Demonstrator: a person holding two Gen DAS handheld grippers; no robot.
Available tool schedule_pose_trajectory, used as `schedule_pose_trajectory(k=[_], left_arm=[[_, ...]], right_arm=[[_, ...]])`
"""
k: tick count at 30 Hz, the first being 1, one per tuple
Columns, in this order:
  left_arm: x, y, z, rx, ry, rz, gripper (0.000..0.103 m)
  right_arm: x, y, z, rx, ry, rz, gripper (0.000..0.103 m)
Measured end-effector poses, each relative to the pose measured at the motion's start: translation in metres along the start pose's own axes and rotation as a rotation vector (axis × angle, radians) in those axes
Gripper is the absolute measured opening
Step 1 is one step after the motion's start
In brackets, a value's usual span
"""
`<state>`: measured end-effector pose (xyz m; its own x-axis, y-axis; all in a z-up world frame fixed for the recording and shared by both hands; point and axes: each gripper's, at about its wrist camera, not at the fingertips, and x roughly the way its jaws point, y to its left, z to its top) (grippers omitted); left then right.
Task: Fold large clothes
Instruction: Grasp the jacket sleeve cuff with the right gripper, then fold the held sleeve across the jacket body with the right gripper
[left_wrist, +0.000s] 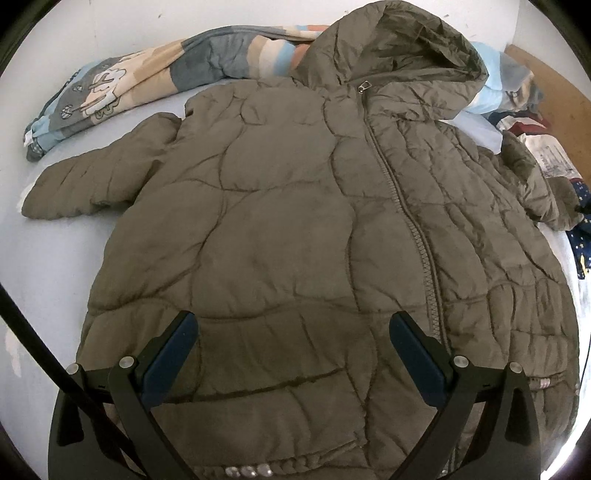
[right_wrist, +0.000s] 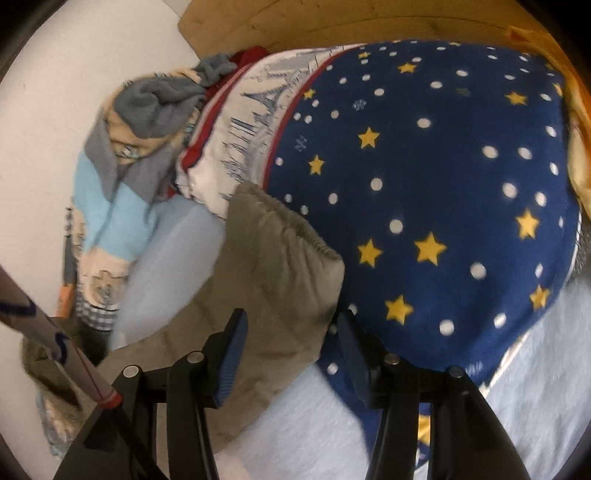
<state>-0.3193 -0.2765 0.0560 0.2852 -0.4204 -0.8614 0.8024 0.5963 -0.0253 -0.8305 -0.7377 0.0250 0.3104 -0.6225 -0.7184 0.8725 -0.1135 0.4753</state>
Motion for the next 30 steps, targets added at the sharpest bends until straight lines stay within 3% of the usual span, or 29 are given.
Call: schedule_pose_trajectory(k=[1,4,8,15,22,30], left_arm=[[0.001,0.000,0.000,0.001,0.000,-0.001,0.103],[0.000,-0.001,0.001,0.003,-0.011,-0.006,0.103],[-0.006,-0.004,0.004,-0.002,-0.054,-0.014,0.103],[-0.005,-0.002,0.005,-0.030,-0.048,-0.012,0.103],[-0.029,0.000,0.008,-0.050,-0.096,-0.054,0.103],[-0.051,0.013,0.009,-0.080,-0.132,-0.091,0.103]], right_arm=[[0.005,-0.002,0.001,0.005,0.004,-0.007,0.050],[0.017,-0.009,0.002,0.009,0.018,0.010,0.025],[0.001,-0.003,-0.001,-0.031,-0.045,0.048,0.016],[-0.080,0.045,-0.005,-0.117,-0.193,0.138,0.014],[-0.182,0.141,-0.015,-0.240,-0.283,0.306,0.013],[-0.256,0.251,-0.067,-0.395,-0.270,0.454,0.013]])
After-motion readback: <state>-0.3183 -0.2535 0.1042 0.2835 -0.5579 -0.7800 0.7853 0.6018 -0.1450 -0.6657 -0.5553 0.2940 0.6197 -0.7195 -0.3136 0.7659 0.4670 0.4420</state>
